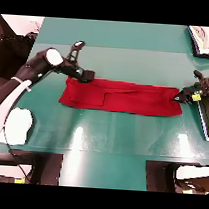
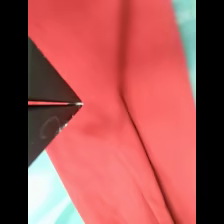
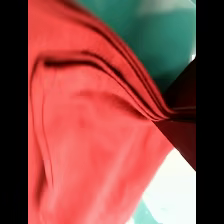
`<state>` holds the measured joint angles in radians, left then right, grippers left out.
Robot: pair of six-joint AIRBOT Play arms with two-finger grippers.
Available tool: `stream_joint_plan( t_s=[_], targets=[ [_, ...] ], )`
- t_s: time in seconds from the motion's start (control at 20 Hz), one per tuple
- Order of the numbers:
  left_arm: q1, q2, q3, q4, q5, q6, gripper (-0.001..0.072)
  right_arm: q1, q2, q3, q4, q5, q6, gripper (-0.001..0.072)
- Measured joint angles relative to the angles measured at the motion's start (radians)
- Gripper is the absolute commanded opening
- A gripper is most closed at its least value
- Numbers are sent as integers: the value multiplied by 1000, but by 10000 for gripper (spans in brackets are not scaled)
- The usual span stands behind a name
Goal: Fold the shirts.
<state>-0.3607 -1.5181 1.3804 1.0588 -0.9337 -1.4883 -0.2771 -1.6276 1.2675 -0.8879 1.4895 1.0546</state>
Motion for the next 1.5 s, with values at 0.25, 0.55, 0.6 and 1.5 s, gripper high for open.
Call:
stream_joint_plan(
  t_s=[0.25, 0.55, 0.6, 1.5],
  targets=[
    [-106, -204, 225, -33, 3, 3, 27, 123, 155, 113, 6, 35, 109, 16],
    [-208, -375, 338, -75, 10, 21, 27, 327, 214, 367, 6, 56, 229, 16],
    [-215, -391, 343, -79, 11, 23, 27, 357, 217, 399, 6, 56, 243, 16],
    [-76, -307, 358, -11, -33, 0, 27, 663, 190, 527, 5, -102, 248, 19]
  ],
)
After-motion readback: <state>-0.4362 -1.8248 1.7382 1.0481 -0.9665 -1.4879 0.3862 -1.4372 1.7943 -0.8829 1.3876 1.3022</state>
